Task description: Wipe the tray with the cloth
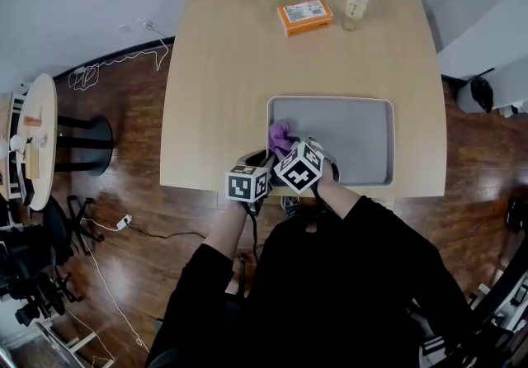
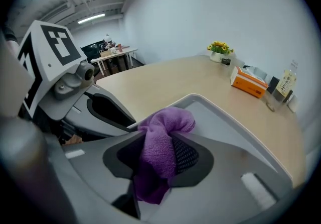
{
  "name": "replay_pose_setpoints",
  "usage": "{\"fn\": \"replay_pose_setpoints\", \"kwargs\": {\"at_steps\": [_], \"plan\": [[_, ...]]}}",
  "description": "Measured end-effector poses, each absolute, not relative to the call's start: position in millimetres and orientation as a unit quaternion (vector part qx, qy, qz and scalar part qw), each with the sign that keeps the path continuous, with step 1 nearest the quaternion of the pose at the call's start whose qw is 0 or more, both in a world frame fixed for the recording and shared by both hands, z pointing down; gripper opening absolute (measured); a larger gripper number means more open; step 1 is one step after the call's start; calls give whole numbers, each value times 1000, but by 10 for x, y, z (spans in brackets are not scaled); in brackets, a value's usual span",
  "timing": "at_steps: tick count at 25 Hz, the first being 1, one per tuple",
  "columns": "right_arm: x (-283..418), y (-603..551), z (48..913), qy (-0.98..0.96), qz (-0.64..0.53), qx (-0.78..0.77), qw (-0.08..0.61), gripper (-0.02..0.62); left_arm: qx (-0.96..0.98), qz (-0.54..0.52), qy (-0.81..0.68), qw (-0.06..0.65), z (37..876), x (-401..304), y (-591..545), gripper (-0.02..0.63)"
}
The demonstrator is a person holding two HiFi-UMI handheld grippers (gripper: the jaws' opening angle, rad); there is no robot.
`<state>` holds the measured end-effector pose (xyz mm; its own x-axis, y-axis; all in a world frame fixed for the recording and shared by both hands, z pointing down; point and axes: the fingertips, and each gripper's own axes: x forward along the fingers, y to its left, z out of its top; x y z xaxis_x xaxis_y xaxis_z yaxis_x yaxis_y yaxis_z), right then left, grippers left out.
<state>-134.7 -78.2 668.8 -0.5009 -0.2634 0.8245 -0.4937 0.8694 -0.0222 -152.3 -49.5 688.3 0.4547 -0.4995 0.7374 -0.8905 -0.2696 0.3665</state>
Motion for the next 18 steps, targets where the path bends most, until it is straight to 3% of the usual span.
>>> {"fn": "replay_pose_setpoints", "kwargs": {"at_steps": [4,13,18], "plan": [[-857,-815,6687,-844,138,251,453,130,756,250,-457,397,6890,-1526,-476,83],[1507,-724,6718,-756,219,398,471,132,762,238,-452,398,6795,-1545,-504,89],[1515,-699,6708,-755,220,403,468,132,747,212,-458,432,6735,-1617,-295,91]]}}
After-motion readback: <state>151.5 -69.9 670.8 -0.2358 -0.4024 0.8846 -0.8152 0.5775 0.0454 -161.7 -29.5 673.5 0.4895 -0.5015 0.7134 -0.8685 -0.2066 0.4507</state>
